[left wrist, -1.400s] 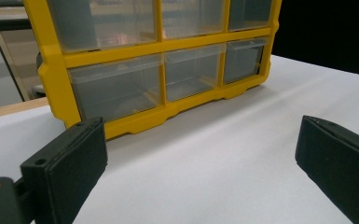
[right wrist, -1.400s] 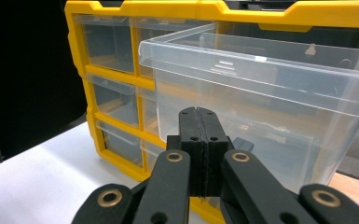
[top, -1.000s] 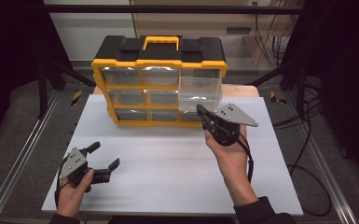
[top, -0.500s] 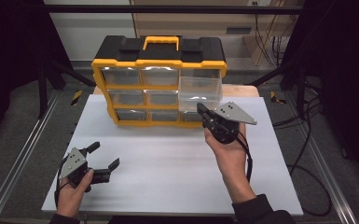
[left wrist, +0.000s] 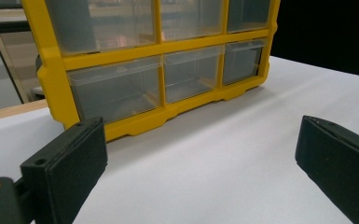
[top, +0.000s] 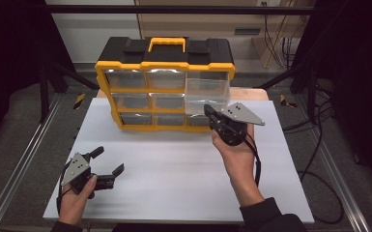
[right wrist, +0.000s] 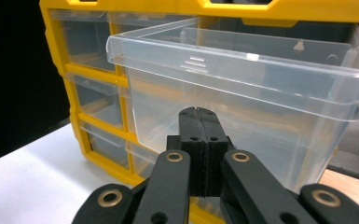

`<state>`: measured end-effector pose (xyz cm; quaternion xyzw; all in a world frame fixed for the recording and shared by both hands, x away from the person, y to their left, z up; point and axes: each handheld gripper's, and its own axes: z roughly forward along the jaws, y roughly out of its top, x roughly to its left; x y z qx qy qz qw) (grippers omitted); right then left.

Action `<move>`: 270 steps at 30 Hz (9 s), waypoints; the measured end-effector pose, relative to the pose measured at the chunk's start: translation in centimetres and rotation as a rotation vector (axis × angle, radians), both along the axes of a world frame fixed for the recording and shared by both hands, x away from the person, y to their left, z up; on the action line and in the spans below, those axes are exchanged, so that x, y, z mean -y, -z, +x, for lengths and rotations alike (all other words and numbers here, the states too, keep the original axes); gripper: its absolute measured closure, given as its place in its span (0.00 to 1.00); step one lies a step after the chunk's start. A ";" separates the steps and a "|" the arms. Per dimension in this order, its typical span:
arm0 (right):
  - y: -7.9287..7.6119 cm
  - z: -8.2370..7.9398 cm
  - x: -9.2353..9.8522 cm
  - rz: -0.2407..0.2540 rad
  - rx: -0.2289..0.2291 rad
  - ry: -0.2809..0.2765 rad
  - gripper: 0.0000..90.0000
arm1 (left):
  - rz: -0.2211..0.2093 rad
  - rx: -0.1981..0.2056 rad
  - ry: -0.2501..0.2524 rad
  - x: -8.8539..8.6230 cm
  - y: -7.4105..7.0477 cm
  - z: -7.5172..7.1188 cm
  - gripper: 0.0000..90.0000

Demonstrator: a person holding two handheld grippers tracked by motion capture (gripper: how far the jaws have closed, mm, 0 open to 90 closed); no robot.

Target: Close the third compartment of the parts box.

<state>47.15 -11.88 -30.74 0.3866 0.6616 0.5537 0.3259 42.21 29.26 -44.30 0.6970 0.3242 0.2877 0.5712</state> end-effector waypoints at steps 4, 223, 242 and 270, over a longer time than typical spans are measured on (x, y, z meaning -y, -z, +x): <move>-0.4 0.5 0.1 -0.001 0.000 0.005 1.00 | -0.003 0.001 -0.001 -0.1 0.0 0.1 0.02; -0.3 8.2 -1.2 0.021 -0.051 0.140 1.00 | -0.011 0.005 0.002 -0.3 -0.2 -0.2 0.02; -0.4 8.9 -1.3 0.011 -0.057 0.161 1.00 | -0.007 0.006 0.002 -0.3 -0.2 -0.3 0.02; -0.6 9.8 -0.9 0.027 -0.072 0.163 1.00 | -0.005 0.008 -0.001 -0.3 -0.2 -0.2 0.02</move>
